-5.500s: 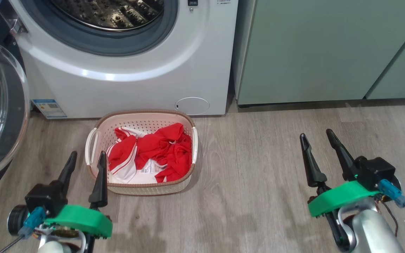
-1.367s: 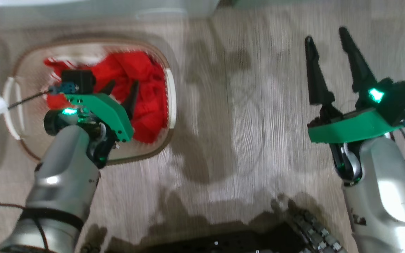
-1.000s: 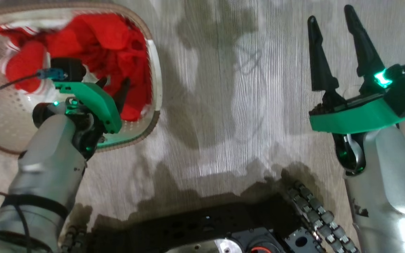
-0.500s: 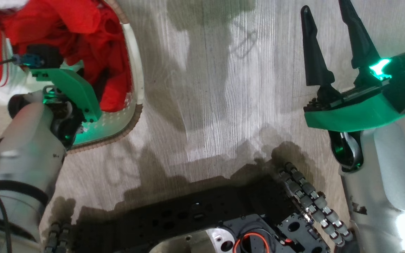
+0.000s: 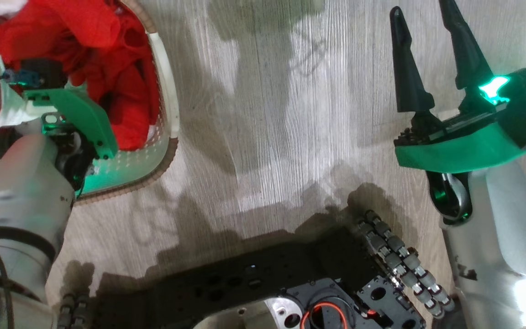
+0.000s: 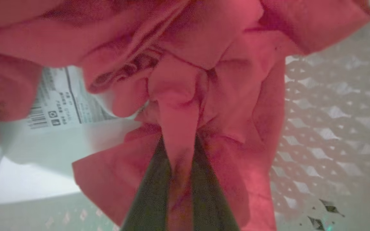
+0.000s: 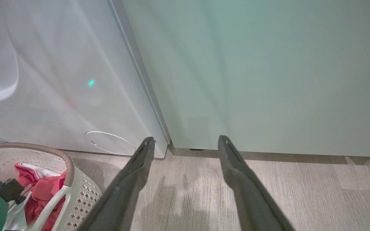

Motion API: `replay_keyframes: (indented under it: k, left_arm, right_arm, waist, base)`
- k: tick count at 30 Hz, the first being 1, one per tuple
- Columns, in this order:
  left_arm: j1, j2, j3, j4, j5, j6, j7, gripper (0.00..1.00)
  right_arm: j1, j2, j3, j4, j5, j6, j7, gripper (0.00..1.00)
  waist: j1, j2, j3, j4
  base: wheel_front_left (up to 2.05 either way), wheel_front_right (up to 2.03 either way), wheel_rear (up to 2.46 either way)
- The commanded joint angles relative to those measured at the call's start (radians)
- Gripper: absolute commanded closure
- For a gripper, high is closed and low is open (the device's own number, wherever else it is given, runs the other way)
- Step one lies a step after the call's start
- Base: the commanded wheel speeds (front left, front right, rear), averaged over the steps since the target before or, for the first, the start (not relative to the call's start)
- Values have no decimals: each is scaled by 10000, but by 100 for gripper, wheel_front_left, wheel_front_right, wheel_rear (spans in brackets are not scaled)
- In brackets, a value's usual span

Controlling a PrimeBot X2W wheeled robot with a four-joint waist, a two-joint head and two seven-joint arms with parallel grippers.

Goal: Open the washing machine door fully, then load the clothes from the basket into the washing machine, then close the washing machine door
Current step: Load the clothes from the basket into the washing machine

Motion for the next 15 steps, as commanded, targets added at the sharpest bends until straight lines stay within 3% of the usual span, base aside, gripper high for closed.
replay_keyframes:
  k: [1,15]
  left_arm:
    - [172,262,74,62,70,-7,-121,100]
    - [449,392,-299,-418,729,80,-2403,100]
  right_arm:
    - [532,34,101,-311,81,0,-89,0]
    - [784,34,-338,-115,-168,0,-89,0]
  waist:
    - [0,0,-94,58]
    - [0,0,-1723,1080]
  base:
    - [0,0,0]
    - [0,0,0]
